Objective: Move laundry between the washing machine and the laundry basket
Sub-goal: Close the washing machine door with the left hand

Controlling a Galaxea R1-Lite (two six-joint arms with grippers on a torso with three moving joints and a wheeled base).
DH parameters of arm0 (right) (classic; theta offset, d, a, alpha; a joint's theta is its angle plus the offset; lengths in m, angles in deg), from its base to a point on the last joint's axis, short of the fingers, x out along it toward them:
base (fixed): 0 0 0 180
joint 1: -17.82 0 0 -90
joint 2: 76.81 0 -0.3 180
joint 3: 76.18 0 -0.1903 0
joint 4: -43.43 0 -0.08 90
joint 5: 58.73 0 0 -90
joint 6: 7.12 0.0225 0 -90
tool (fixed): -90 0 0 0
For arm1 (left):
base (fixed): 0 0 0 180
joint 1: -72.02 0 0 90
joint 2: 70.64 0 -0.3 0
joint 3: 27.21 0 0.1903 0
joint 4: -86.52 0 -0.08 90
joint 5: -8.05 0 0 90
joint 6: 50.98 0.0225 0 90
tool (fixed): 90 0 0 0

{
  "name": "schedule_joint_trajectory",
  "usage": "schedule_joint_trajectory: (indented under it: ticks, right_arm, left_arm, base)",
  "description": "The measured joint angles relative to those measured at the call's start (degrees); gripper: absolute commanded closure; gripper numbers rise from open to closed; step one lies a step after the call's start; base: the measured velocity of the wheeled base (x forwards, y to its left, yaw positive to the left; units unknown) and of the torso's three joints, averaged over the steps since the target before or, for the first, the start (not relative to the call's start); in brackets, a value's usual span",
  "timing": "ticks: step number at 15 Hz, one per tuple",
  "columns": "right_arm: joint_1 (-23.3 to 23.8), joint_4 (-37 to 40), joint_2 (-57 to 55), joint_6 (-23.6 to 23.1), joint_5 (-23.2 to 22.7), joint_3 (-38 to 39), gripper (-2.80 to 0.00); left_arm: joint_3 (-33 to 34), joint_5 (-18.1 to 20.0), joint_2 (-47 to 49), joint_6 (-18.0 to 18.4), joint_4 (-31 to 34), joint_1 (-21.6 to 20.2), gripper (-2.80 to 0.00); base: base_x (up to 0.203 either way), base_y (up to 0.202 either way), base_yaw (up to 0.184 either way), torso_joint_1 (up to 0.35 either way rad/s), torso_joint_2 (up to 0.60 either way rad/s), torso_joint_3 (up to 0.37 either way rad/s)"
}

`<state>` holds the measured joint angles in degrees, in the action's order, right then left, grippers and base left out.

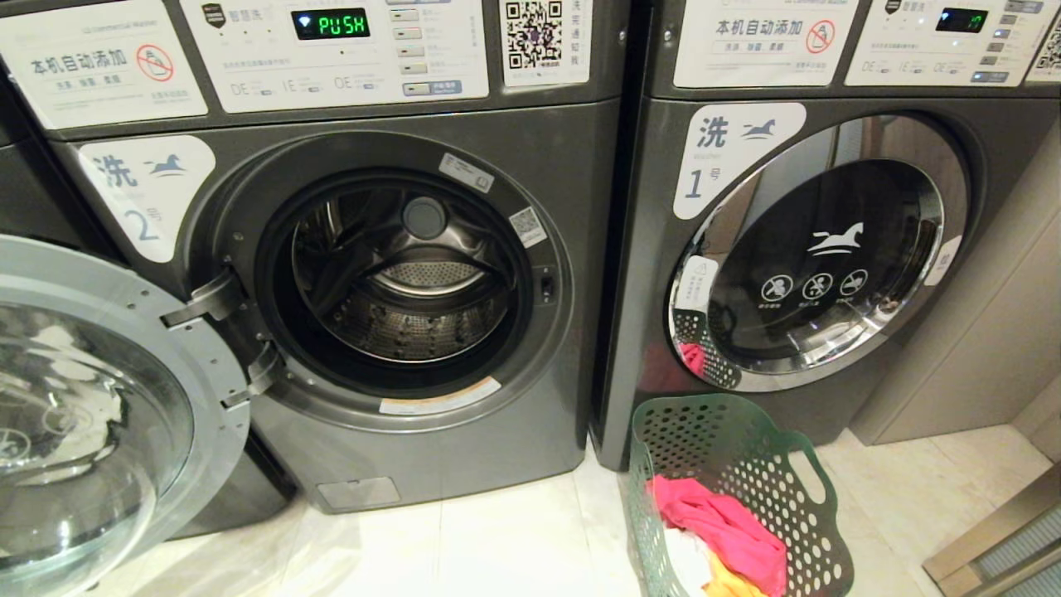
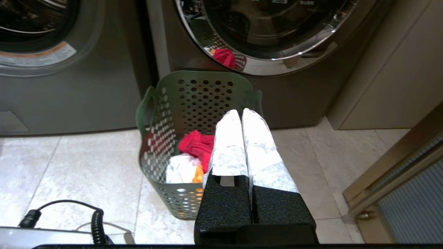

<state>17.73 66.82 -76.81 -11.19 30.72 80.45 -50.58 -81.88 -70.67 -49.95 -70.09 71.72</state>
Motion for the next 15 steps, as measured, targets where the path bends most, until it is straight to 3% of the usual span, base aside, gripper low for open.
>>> schedule_joint_trajectory:
  ticks: [12, 15]
  right_arm:
    - [0.0, 0.0, 0.0, -0.1, 0.0, 0.0, 0.0]
    - [0.0, 0.0, 0.0, 0.3, 0.0, 0.0, 0.0]
  left_arm:
    - [0.0, -0.1, 0.0, -0.1, 0.0, 0.0, 0.0]
    - [0.0, -0.1, 0.0, -0.5, 0.1, 0.0, 0.0]
  base:
    - [0.0, -0.181, 0.002, 0.0, 0.0, 0.003]
    - [0.0, -0.062, -0.002, 0.002, 0.0, 0.0]
